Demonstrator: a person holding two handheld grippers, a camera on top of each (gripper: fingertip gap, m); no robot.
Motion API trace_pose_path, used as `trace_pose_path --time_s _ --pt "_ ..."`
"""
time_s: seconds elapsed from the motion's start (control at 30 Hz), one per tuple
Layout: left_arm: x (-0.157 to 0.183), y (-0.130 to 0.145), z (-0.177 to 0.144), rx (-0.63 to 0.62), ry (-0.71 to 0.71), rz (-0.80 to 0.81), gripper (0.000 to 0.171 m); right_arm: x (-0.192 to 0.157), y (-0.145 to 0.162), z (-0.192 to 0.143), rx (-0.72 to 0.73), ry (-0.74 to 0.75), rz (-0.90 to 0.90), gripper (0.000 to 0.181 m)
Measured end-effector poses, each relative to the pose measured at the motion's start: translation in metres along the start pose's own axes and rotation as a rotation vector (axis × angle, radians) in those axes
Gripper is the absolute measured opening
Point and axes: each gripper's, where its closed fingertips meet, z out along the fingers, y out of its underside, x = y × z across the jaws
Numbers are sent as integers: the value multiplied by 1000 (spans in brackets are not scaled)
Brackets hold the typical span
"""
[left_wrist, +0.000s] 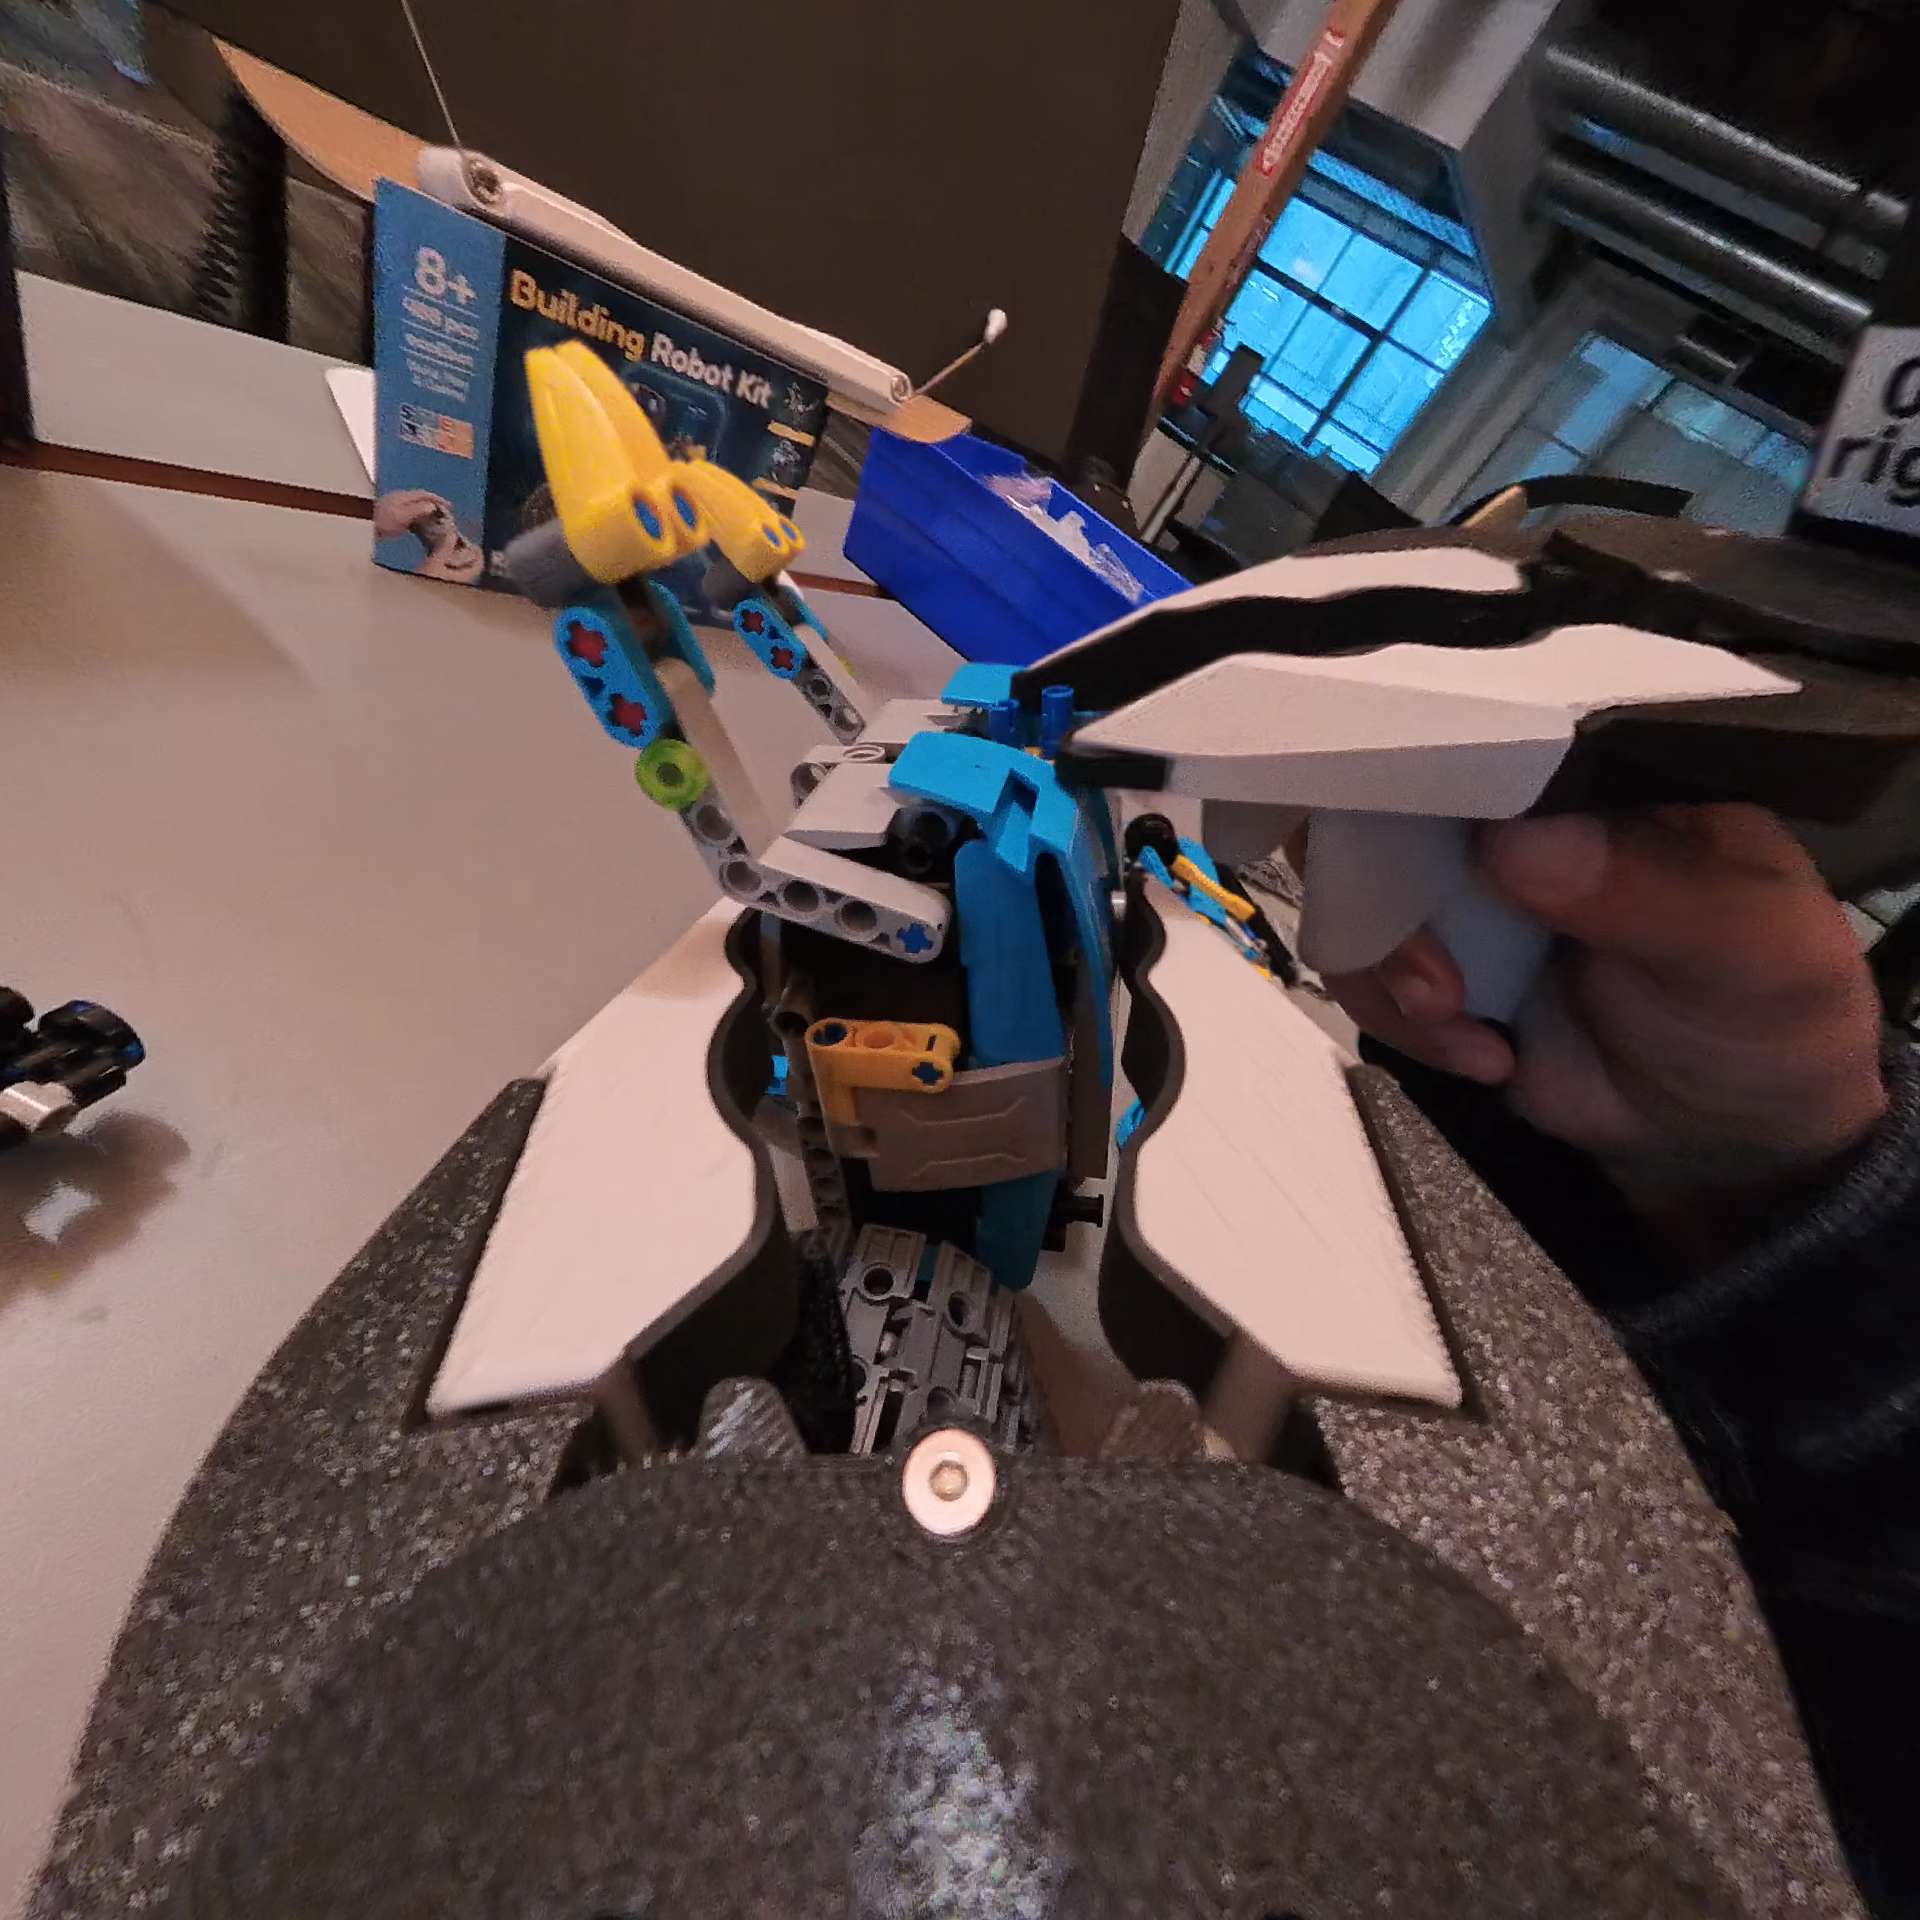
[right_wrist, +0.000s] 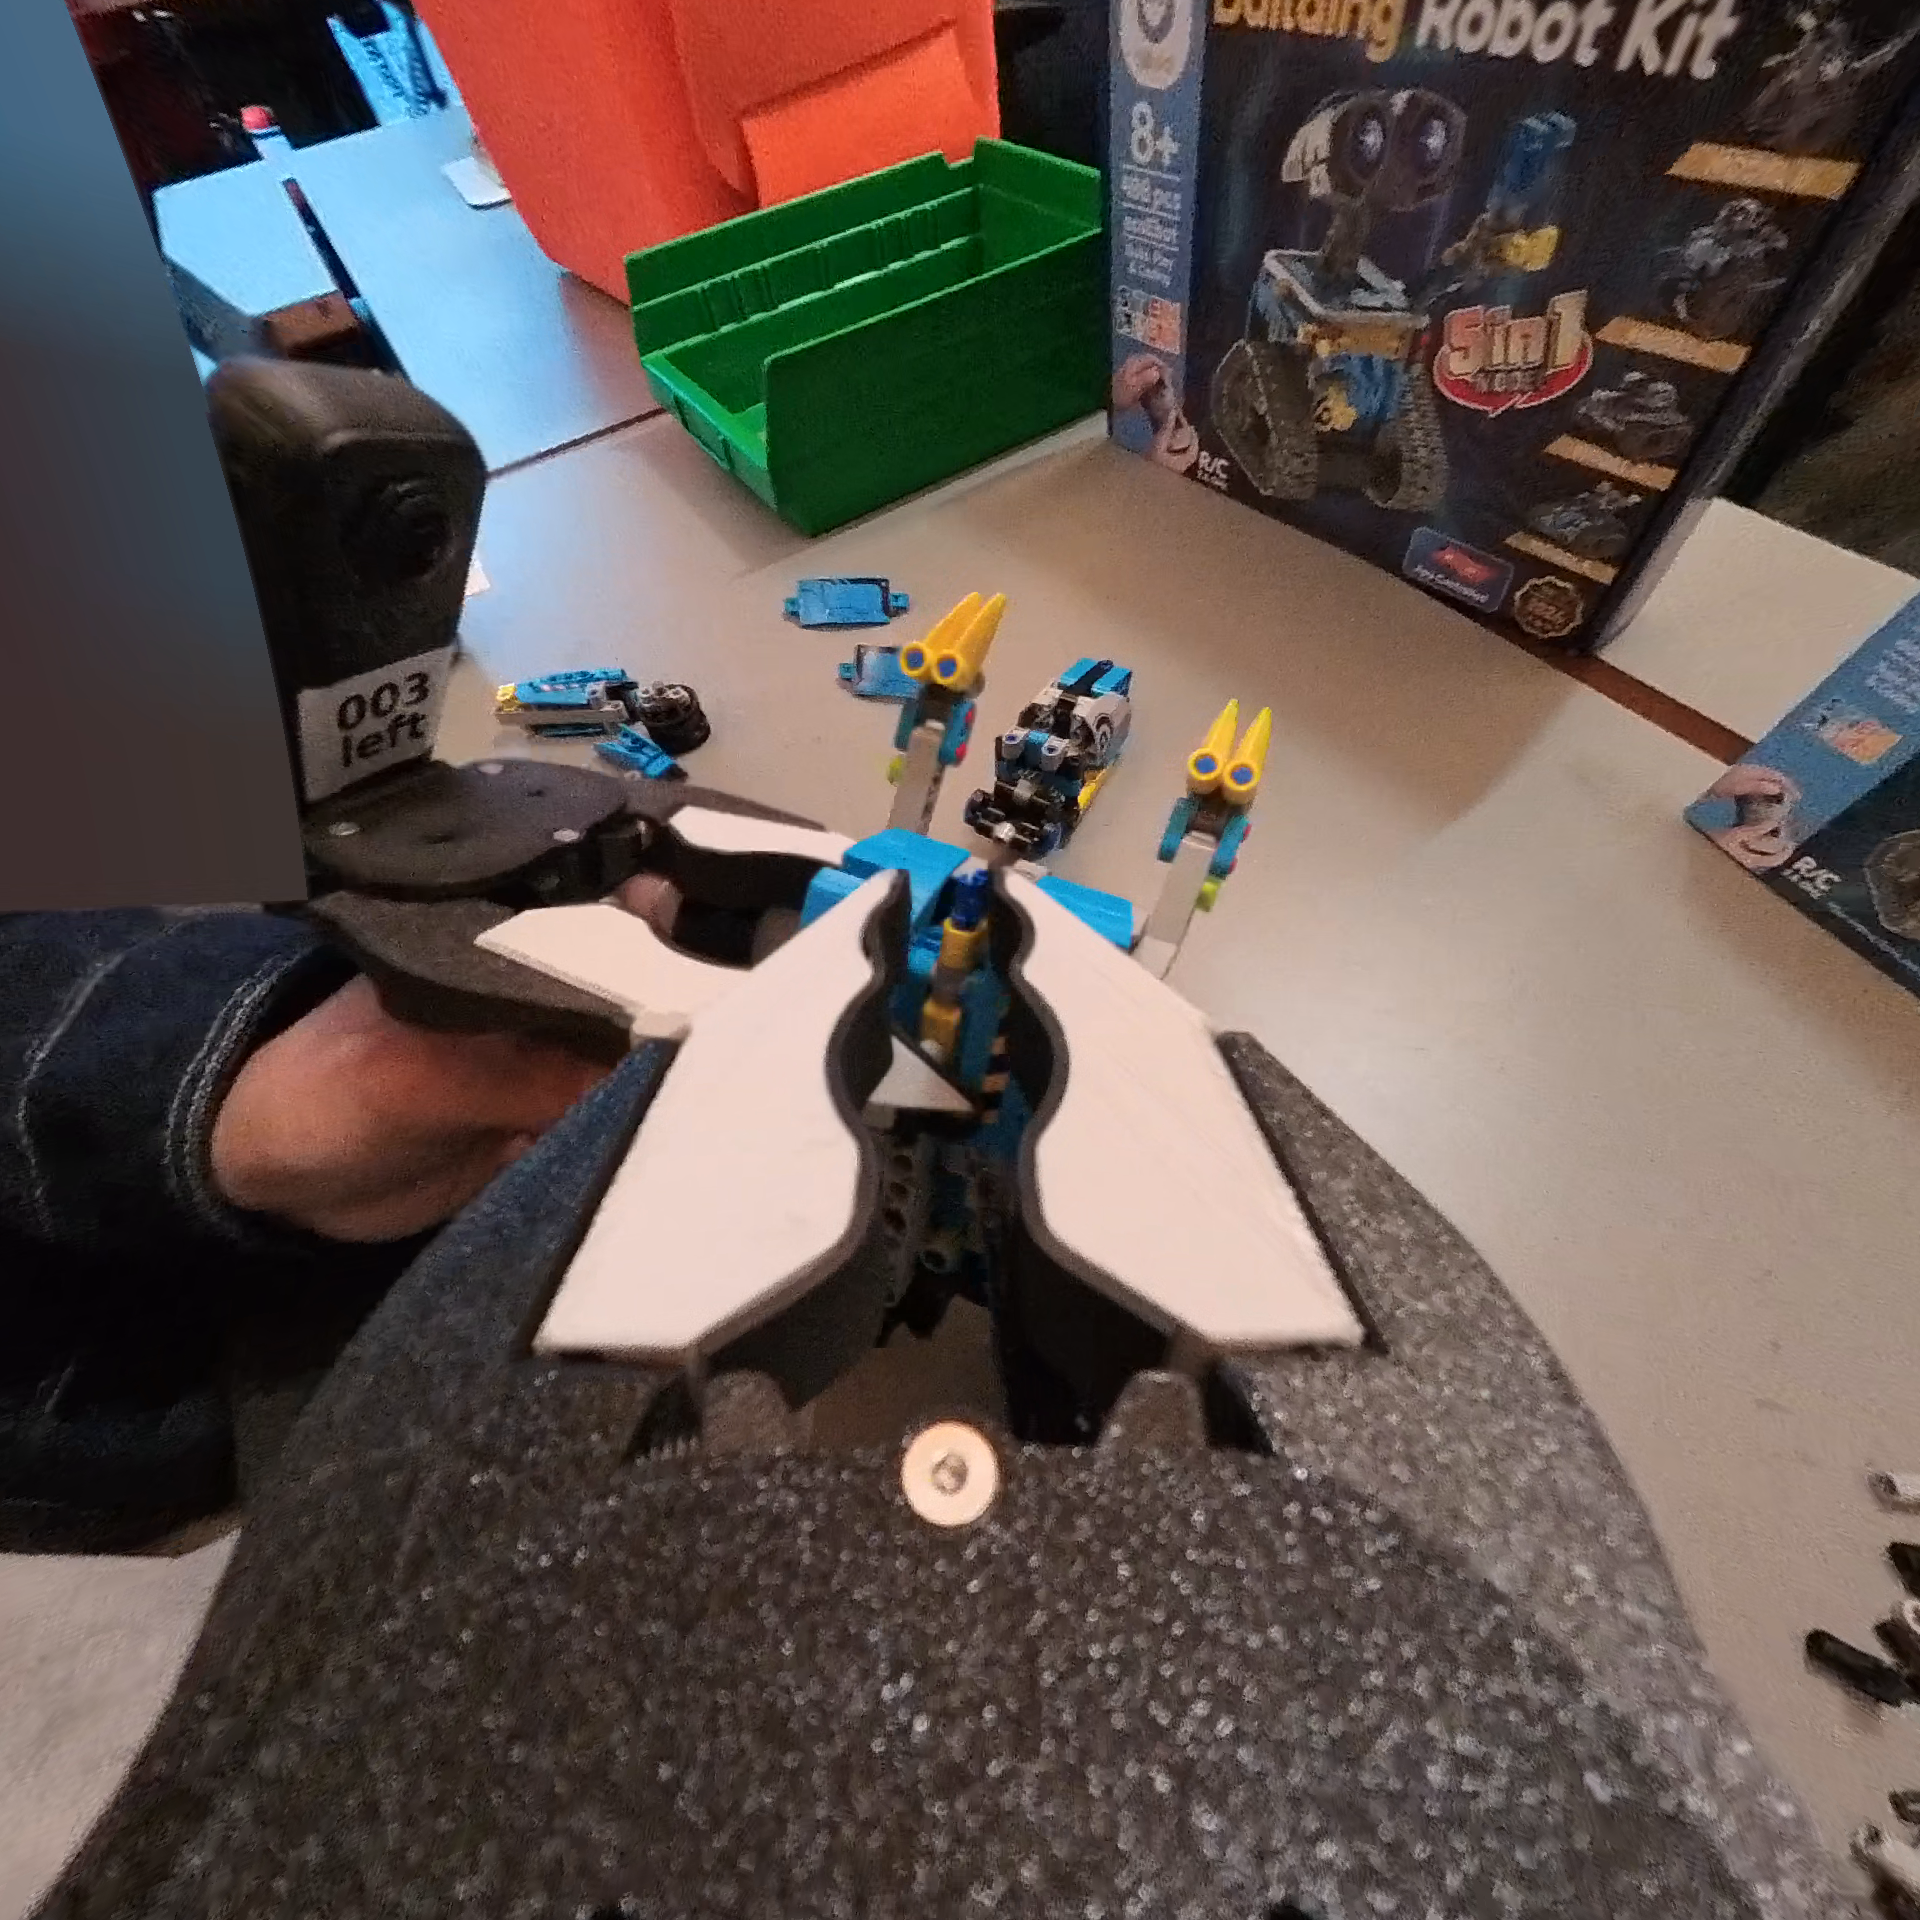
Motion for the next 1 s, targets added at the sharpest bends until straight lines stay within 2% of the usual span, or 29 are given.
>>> trace_pose_path --time_s 0.07,0.17,0.3,0.7,1.0 --pt "1 0 0 13 -14 0 66 4 1 -1 6 63 -6 3" --pt "1 1 -1 23 -16 9 66 4 1 -1 7 109 49 2" --pt "1 1 -1 33 -11 17 66 6 -5 -2 55 197 29 0" --pt "6 3 1 24 14 23 66 14 -14 5 69 130 127 0" --pt "10 4 3 14 52 19 66 14 -6 1 -226 36 103 2"
